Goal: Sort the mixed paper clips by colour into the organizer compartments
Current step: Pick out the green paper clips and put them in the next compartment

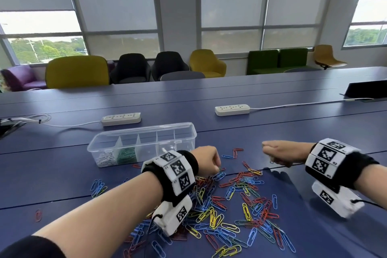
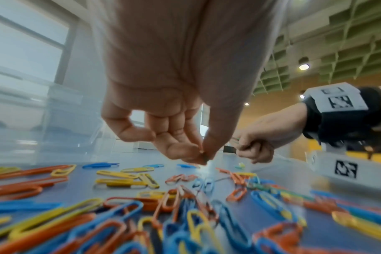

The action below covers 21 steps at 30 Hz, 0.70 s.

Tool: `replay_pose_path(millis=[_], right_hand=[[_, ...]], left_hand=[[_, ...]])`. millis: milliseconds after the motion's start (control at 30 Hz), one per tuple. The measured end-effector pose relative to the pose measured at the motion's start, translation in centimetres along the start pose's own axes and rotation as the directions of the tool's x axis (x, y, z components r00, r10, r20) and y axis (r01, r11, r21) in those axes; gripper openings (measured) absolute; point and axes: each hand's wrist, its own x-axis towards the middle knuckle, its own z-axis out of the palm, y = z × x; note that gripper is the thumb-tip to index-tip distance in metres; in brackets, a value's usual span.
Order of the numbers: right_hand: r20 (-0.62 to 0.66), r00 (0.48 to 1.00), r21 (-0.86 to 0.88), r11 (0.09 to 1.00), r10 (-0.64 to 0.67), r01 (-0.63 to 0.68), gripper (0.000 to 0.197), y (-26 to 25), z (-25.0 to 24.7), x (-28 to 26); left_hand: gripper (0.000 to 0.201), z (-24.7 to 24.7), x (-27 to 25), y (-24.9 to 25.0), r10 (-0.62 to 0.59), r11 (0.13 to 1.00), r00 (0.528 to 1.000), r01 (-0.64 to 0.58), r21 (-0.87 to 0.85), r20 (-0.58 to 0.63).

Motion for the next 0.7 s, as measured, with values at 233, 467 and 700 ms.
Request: replay_pose_path(millis=[233,467,700], right_hand=[[-0.056,0.995,0.597,0.797,-0.077,0.095,0.028,0.6,-1.1,-0.9],[-0.140,0.990,0.635,0.765,-0.020,0.106,0.028,1.1,-1.3,-0.8],[-0.228,0.971,0.438,0.898,0.068,0.040,0.040,2.4,-1.3,0.3]], left_hand=[[0.022,-1.1,-0.4,0.7,-0.047,0.226,0.973,0.232,-0.946,0.228],[0.016,-0.4,0.8,3.1,-0.087,0.857,0.976,0.176,-0.485,0.201],[0.025,1.7,1.4,4.3,0.046,0.999,0.997,-0.047,0.024,0.062]])
